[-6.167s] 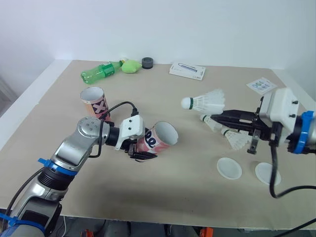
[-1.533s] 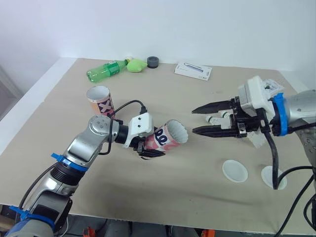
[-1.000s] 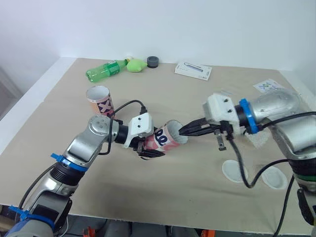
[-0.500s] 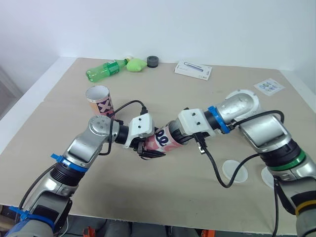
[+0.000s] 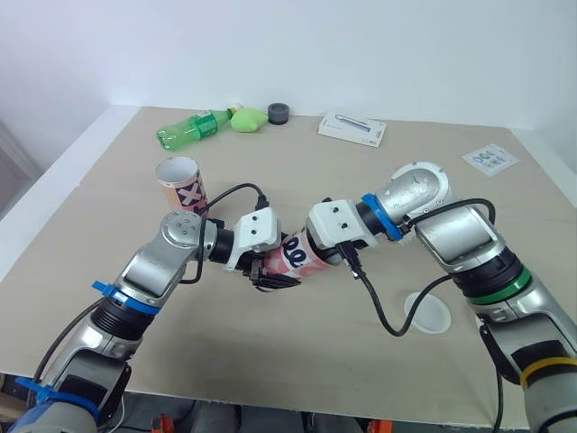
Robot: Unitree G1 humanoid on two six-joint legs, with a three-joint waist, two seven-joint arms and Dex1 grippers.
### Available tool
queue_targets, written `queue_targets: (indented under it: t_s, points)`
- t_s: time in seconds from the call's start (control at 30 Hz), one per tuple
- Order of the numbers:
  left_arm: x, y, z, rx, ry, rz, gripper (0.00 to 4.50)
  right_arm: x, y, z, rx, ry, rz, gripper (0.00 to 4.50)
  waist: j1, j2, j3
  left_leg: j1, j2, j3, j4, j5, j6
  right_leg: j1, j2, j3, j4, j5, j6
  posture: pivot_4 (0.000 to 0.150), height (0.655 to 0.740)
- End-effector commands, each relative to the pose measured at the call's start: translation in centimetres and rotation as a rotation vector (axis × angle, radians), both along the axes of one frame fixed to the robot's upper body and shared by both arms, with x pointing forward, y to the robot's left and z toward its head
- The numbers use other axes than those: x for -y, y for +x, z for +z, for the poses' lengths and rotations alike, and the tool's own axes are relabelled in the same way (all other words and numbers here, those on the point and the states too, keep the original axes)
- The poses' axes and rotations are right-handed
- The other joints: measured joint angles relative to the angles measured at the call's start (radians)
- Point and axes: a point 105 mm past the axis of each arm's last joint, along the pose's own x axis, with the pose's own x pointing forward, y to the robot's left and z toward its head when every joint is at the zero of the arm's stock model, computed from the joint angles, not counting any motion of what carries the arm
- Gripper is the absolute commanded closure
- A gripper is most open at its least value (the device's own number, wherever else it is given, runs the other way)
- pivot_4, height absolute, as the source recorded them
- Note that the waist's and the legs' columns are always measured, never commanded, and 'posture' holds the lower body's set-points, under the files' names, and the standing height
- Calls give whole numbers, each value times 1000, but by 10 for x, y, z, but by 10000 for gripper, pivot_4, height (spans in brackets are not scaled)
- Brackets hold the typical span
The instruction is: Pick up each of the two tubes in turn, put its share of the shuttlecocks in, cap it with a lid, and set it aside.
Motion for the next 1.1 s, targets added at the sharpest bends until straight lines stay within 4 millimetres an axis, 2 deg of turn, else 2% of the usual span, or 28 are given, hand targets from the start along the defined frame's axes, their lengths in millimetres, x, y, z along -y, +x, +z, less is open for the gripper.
queue_targets:
  t_s: [0.03,0.17,0.4,0.6,0.73,0.83,1.1]
  points:
    - [-1,1,-12,-40,19,18,7671,6,-6,23,11,65,11,44776,0,0,0,0,0,0,0,0,0,0,0,0,0,0,0,1500,7294]
    - [-1,2,-12,-41,20,13,7671,16,-14,36,-9,99,8,44776,1,0,0,-1,0,-1,0,0,0,0,0,0,0,0,0,1500,7294]
    - [2,3,-12,-40,18,3,7671,24,-15,41,-20,146,-53,44776,1,0,0,0,1,-1,0,0,0,0,1,0,0,0,0,1500,7294]
    - [1,4,-12,-37,14,10,7671,48,-17,59,9,198,-130,44776,2,0,0,0,0,-1,1,0,0,0,0,0,0,0,1,1500,7294]
    - [2,3,-7,-16,-30,6,7671,68,-27,79,13,319,-219,44776,1,0,0,-1,0,-1,0,0,0,0,0,-1,0,-1,0,1500,7294]
    - [3,4,0,16,-83,9,7671,77,-36,86,-8,420,-278,44776,1,0,0,0,0,-1,0,0,0,0,0,-1,0,0,0,1500,7294]
    - [9,-18,42,-28,-405,-95,7671,110,-51,64,-63,494,-524,44776,10,1,3,-5,-1,-2,1,0,0,-3,-1,-1,-1,0,1,1500,7294]
